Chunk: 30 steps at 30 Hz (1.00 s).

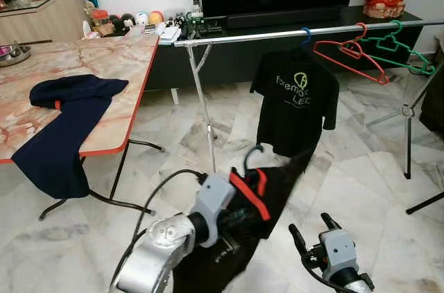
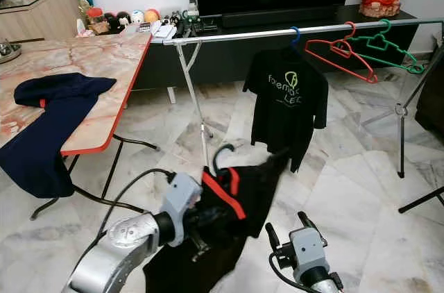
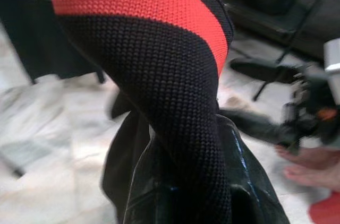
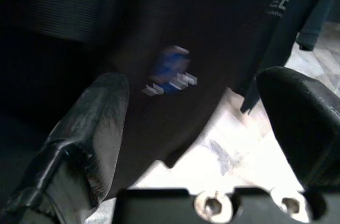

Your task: Hang hanger

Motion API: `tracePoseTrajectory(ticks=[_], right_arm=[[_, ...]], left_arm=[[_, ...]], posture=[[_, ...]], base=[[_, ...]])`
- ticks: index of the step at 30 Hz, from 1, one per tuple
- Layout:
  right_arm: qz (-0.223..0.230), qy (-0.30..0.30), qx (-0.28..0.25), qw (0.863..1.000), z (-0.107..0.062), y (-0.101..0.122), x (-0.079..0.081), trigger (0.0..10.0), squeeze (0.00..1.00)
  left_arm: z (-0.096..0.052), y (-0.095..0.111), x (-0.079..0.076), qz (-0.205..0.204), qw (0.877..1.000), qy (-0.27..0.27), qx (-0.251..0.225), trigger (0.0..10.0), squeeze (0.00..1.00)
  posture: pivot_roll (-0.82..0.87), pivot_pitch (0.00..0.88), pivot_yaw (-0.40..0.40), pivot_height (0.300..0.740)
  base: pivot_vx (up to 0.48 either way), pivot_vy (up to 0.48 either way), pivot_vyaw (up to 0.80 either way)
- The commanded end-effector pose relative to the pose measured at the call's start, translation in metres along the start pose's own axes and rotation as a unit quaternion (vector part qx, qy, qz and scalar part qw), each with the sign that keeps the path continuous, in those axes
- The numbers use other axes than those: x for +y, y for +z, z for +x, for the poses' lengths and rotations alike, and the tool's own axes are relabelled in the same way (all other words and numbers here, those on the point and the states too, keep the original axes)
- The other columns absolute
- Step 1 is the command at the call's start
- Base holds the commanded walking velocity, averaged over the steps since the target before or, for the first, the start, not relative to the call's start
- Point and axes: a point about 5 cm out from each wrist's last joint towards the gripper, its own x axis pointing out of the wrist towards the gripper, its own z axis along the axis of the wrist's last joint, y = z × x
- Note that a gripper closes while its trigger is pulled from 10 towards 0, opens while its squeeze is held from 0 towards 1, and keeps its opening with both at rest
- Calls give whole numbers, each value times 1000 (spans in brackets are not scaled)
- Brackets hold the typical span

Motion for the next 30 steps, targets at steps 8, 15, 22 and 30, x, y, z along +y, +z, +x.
tracePoseTrajectory(ticks=[8, 15, 22, 30], right_arm=[[0, 23, 6, 1000, 4, 1, 8, 10000, 0], [-15, -6, 11, 1000, 6, 2, 3, 10000, 0], [-21, -25, 19, 999, 11, 3, -2, 10000, 0], [-14, -59, 5, 998, 15, 9, -9, 0, 0]], left_arm=[[8, 30, -17, 21, 997, -74, -31, 10000, 0], [7, 36, -29, 22, 993, -110, -38, 10000, 0], [7, 40, -33, 23, 991, -125, -43, 10000, 0], [7, 38, -32, 23, 992, -118, -40, 10000, 0]], posture=[[-14, 57, 57, 740], [-10, 60, 55, 740], [-7, 59, 53, 740], [-9, 57, 50, 740]], base=[[0, 0, 0], [0, 0, 0], [0, 0, 0], [0, 0, 0]])
